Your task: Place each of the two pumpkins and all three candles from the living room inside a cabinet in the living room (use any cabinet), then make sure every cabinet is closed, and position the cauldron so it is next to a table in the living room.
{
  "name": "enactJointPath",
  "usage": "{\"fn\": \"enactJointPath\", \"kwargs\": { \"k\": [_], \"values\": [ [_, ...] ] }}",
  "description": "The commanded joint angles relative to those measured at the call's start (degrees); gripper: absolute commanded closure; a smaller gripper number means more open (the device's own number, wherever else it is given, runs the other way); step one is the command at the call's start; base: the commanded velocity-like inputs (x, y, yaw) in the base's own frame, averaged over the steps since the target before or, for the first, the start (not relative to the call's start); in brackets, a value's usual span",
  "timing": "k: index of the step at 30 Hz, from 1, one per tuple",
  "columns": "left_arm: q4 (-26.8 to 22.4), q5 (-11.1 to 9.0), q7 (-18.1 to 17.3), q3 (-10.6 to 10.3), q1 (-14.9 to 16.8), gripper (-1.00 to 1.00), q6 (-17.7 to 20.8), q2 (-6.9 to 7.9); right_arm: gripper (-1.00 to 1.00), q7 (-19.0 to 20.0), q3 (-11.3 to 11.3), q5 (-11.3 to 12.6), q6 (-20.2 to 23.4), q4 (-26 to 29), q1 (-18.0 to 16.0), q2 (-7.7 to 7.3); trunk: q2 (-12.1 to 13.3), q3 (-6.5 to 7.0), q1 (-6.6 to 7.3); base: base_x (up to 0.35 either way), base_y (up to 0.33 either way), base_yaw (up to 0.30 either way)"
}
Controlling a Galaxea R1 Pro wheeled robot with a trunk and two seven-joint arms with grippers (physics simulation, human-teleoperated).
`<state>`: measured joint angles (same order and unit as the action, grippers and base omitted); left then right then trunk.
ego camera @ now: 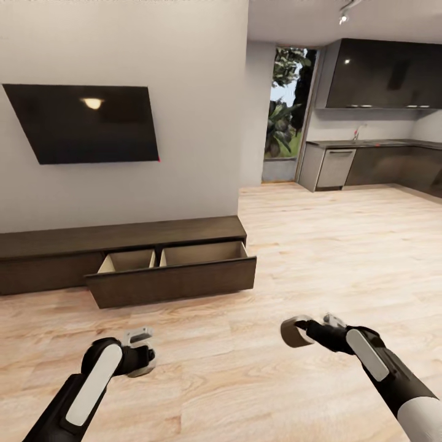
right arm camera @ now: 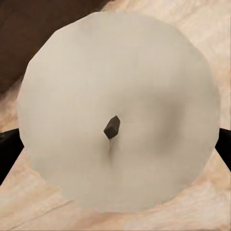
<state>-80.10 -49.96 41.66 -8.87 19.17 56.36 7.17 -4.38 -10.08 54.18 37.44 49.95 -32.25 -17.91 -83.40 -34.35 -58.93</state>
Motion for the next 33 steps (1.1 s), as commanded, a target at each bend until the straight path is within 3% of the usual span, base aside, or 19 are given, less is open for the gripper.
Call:
{"fn": "enactJointPath", "kwargs": {
  "k": [1, 5, 8, 14, 17, 19, 22, 26, 33],
  "values": [
    [2.3, -1.2, 1.7, -0.2, 0.9, 1.00, -0.2, 0.00, 1.00, -4.0, -0.2, 0.9, -2.1, 0.1, 0.4, 0.92, 0.4, 0.14, 0.23, 0.000, 0.000, 0.000],
    [6.9, -1.2, 2.6, -0.2, 2.5, 1.00, -0.2, -0.12, 1.00, -12.1, -0.7, -0.4, -8.4, 0.1, 2.1, 3.12, 2.0, 0.85, 1.11, 0.000, 0.000, 0.000],
    [9.2, -1.2, 2.6, -0.2, 3.4, 1.00, -0.2, -0.18, 1.00, -14.3, -2.5, -2.3, -11.3, 0.1, 2.9, 4.46, 3.2, 1.39, 1.77, 0.000, 0.000, 0.000],
    [10.7, -1.6, 1.6, -0.4, 3.9, 1.00, -0.2, -0.45, 1.00, -15.1, -6.9, -7.6, -14.8, 0.1, 3.9, 7.93, 5.6, 2.47, 3.09, 0.000, 0.000, 0.000],
    [10.9, -1.4, 1.2, -0.5, 4.0, 1.00, -0.3, -1.28, 1.00, -15.1, -8.1, -8.6, -16.0, 0.1, 4.0, 8.98, 6.8, 3.01, 3.74, 0.000, 0.000, 0.051],
    [10.9, -1.2, 1.1, -0.6, 4.0, 1.00, -0.5, -2.00, 1.00, -15.1, -8.5, -8.9, -16.4, 0.0, 4.0, 9.45, 7.6, 3.35, 4.18, 0.000, 0.000, 0.189],
    [10.9, -1.1, 1.0, -0.6, 4.0, 1.00, -0.7, -3.25, 1.00, -15.2, -8.7, -9.2, -16.7, 0.1, 4.0, 11.30, 8.8, 3.83, 4.84, 0.000, 0.000, 0.245],
    [11.2, -0.9, 0.7, -2.8, 4.0, 1.00, -0.7, -4.03, 1.00, -15.3, -8.8, -12.5, -18.0, -0.1, 4.0, 13.35, 9.6, 4.06, 5.28, 0.000, 0.000, 0.260],
    [11.2, -0.9, 0.7, -5.0, 3.9, 1.00, -0.7, -4.43, 1.00, -14.6, -8.7, -14.3, -19.1, -2.1, 4.0, 14.11, 9.6, 3.76, 5.28, 0.035, 0.000, 0.248]
  ]
}}
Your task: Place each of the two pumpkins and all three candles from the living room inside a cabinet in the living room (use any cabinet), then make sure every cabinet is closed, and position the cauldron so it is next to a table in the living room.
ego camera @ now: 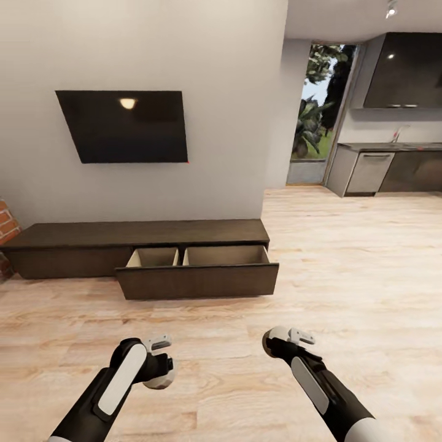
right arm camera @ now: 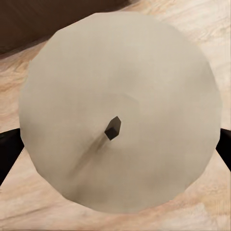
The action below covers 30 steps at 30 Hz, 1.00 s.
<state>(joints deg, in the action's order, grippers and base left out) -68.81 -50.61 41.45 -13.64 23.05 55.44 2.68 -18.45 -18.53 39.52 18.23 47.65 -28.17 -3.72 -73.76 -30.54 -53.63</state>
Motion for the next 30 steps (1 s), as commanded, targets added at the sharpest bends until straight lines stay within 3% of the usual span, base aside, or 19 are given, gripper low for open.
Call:
{"fn": "enactJointPath", "kwargs": {
  "k": [1, 13, 24, 30],
  "values": [
    [0.0, -0.3, 0.9, -0.3, 0.1, 1.00, 0.2, 0.05, 1.00, -0.5, -0.3, 0.3, 0.1, 0.1, 0.0, -0.08, 0.0, -0.11, -0.02, 0.220, 0.000, 0.241],
    [0.0, -0.3, 0.9, -0.5, 0.1, 1.00, 0.2, 0.08, 1.00, -0.3, -0.3, 0.3, 0.0, -0.1, 0.1, 0.00, 0.0, -0.56, -0.02, 0.323, 0.000, 0.168],
    [0.0, -0.2, 0.9, -0.5, 0.1, 1.00, 0.2, 0.06, 1.00, -0.2, -0.3, 0.3, 0.0, -0.2, 0.1, 0.02, 0.0, -0.57, -0.02, 0.342, -0.051, -0.006],
    [-0.1, -0.3, 0.9, -0.5, 0.1, 1.00, 0.2, 0.15, 1.00, -0.3, -0.3, 0.3, 0.0, -0.2, 0.1, 0.03, 0.0, -0.57, -0.02, 0.342, -0.003, -0.208]
  ]
}}
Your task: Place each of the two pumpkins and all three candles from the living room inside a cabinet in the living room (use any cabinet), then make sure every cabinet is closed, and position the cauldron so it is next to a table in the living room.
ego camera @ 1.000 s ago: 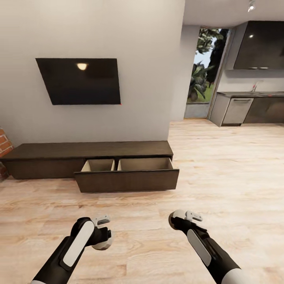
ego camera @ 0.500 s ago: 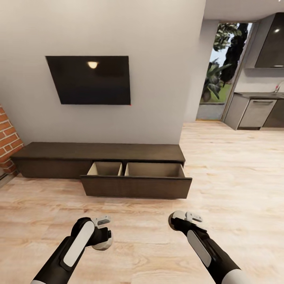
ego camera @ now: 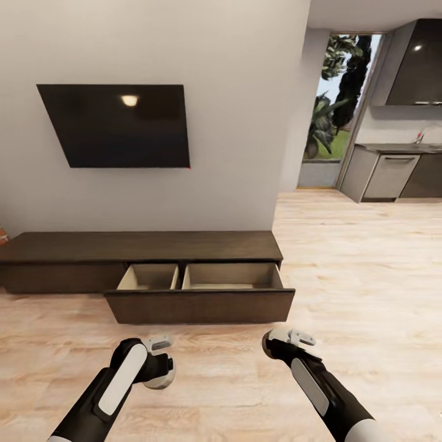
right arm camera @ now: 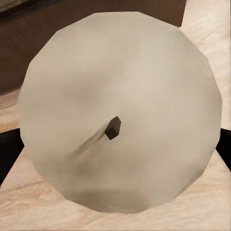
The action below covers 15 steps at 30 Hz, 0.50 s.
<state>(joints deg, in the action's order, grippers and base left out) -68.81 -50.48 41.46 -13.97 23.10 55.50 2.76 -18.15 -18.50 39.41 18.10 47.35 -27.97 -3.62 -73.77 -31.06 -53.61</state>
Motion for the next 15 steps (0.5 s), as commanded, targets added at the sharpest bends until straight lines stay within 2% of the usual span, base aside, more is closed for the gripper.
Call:
{"fn": "enactJointPath", "kwargs": {
  "k": [1, 6, 11, 15],
  "values": [
    [-0.1, -0.4, 0.9, -0.2, 0.1, 1.00, 0.1, 0.09, 1.00, -0.6, -0.3, 0.4, 0.1, 0.1, -0.1, -0.07, 0.0, -0.06, -0.04, 0.342, -0.001, -0.257],
    [-0.3, -0.4, 0.9, -0.2, 0.0, 1.00, 0.1, 0.06, 1.00, -0.6, -0.3, 0.4, 0.1, 0.1, 0.1, -0.07, 0.0, -0.06, -0.04, 0.342, 0.000, -0.234],
    [-0.4, -0.4, 0.9, -0.1, 0.0, 1.00, 0.1, 0.13, 1.00, -0.6, -0.3, 0.4, 0.1, 0.1, 0.4, -0.07, 0.0, -0.06, -0.04, 0.333, 0.000, -0.041],
    [-0.4, -0.4, 0.9, 0.0, 0.0, 1.00, 0.2, 0.21, 1.00, -0.6, -0.4, 0.3, 0.1, 0.1, 0.4, -0.07, 0.0, -0.06, -0.04, 0.218, 0.000, -0.004]
  ]
}}
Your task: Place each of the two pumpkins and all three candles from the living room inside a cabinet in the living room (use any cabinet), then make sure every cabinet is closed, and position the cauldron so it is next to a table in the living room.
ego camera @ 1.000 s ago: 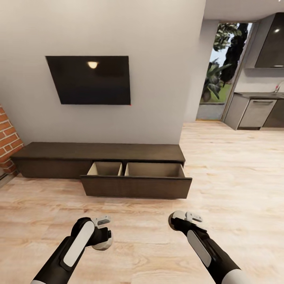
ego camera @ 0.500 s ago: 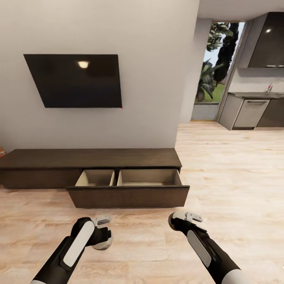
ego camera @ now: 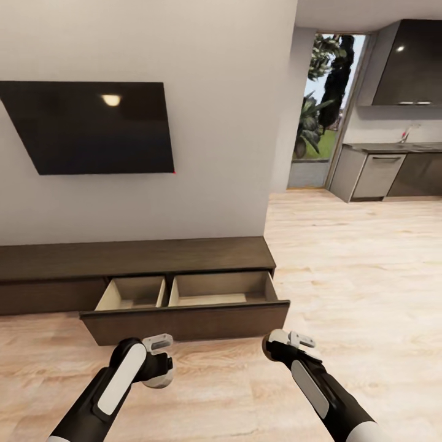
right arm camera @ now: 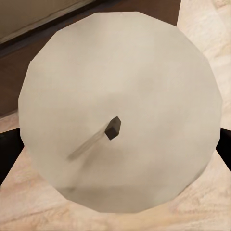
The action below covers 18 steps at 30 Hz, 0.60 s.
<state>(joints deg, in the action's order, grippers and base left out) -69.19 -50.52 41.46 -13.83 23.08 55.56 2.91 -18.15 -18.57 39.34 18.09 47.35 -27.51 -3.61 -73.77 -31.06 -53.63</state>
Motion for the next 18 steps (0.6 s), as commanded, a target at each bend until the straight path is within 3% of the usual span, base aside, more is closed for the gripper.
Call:
{"fn": "enactJointPath", "kwargs": {
  "k": [1, 10, 18],
  "values": [
    [-0.1, -0.4, 0.9, -0.2, 0.0, 1.00, 0.1, 0.05, 1.00, -0.6, -0.3, 0.4, 0.1, 0.1, 0.0, -0.08, 0.0, -0.06, -0.02, 0.125, 0.000, -0.001],
    [-0.9, -0.8, 0.7, -0.2, 0.1, 1.00, 0.1, -0.27, 1.00, -0.6, -0.3, 0.4, 0.1, 0.1, 0.0, -0.08, 0.0, -0.06, -0.02, 0.051, 0.000, 0.074],
    [-3.4, -0.9, 0.7, -0.2, 0.0, 1.00, 0.1, -0.11, 1.00, -1.1, -0.4, -0.2, 0.3, 0.7, 0.2, -0.08, 3.2, 1.38, 1.74, 0.001, 0.000, 0.201]
  ]
}}
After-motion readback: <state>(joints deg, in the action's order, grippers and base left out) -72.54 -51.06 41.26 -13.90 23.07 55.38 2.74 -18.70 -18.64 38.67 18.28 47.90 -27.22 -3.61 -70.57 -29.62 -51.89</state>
